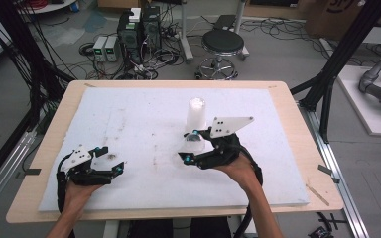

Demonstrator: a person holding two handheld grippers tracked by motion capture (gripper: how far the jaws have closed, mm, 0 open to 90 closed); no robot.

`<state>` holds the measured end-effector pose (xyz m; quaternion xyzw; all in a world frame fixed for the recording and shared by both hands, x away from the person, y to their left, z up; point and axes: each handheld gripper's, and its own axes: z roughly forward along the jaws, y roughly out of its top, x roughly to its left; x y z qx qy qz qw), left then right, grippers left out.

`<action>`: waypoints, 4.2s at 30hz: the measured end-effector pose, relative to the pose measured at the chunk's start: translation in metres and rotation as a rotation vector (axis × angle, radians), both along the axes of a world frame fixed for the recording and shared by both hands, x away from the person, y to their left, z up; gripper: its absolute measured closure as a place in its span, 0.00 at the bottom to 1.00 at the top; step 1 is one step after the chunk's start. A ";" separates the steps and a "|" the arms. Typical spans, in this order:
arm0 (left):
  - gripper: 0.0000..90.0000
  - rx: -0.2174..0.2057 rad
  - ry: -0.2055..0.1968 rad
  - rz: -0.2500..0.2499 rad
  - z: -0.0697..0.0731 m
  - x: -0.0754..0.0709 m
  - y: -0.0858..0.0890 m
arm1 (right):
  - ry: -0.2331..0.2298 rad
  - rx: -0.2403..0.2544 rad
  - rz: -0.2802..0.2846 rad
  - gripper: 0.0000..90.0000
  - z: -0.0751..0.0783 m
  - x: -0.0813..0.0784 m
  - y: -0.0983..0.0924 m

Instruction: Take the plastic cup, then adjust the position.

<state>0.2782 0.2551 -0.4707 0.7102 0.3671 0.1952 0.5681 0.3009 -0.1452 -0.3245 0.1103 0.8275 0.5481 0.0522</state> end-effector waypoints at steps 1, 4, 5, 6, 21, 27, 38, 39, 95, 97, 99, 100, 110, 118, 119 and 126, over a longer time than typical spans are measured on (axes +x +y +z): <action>0.11 -0.001 0.000 0.003 0.000 0.000 0.000 | 0.004 -0.003 0.006 0.45 -0.003 -0.001 0.001; 0.11 -0.009 -0.007 0.003 0.000 -0.001 0.001 | 0.004 0.007 0.013 0.45 -0.010 -0.003 0.003; 0.11 -0.010 -0.010 0.005 0.000 -0.001 0.001 | 0.003 0.007 0.012 0.45 -0.011 -0.003 0.003; 0.11 -0.009 -0.011 0.006 0.000 -0.001 0.000 | 0.008 0.010 0.011 0.45 -0.013 -0.003 0.003; 0.11 -0.008 -0.016 -0.007 0.000 -0.001 0.001 | 0.019 0.024 -0.007 0.46 -0.018 0.004 -0.002; 0.11 0.040 -0.031 -0.059 0.008 0.001 0.007 | 0.024 0.027 -0.003 0.46 -0.018 0.005 -0.004; 0.11 -0.019 -0.125 -0.318 0.048 0.002 0.003 | 0.028 0.043 0.053 0.46 -0.018 0.007 0.000; 0.11 -0.029 -0.130 -0.338 0.050 0.002 0.001 | 0.033 0.044 0.058 0.46 -0.017 0.006 0.001; 0.36 -0.150 -0.228 -0.740 0.077 0.017 -0.135 | 0.063 0.136 0.139 0.14 -0.016 0.003 0.010; 0.36 -0.145 -0.226 -0.729 0.077 0.017 -0.133 | 0.064 0.136 0.135 0.14 -0.016 0.003 0.006; 0.36 -0.147 -0.223 -0.714 0.077 0.017 -0.130 | 0.066 0.136 0.129 0.14 -0.016 0.004 0.003; 0.36 -0.145 -0.222 -0.713 0.077 0.017 -0.128 | 0.064 0.132 0.123 0.14 -0.017 0.004 0.001; 0.36 0.149 -0.114 -0.752 0.107 0.021 -0.110 | 0.044 -0.081 0.120 0.14 -0.018 0.001 -0.007; 0.37 0.411 0.029 -0.845 0.128 0.022 -0.121 | 0.028 -0.281 0.135 0.14 -0.014 0.001 0.001; 0.38 0.434 0.057 -0.855 0.129 0.022 -0.124 | 0.028 -0.305 0.140 0.14 -0.013 0.001 0.002; 0.39 0.637 0.138 -0.854 0.137 0.024 -0.140 | 0.011 -0.484 0.139 0.14 -0.007 0.000 0.011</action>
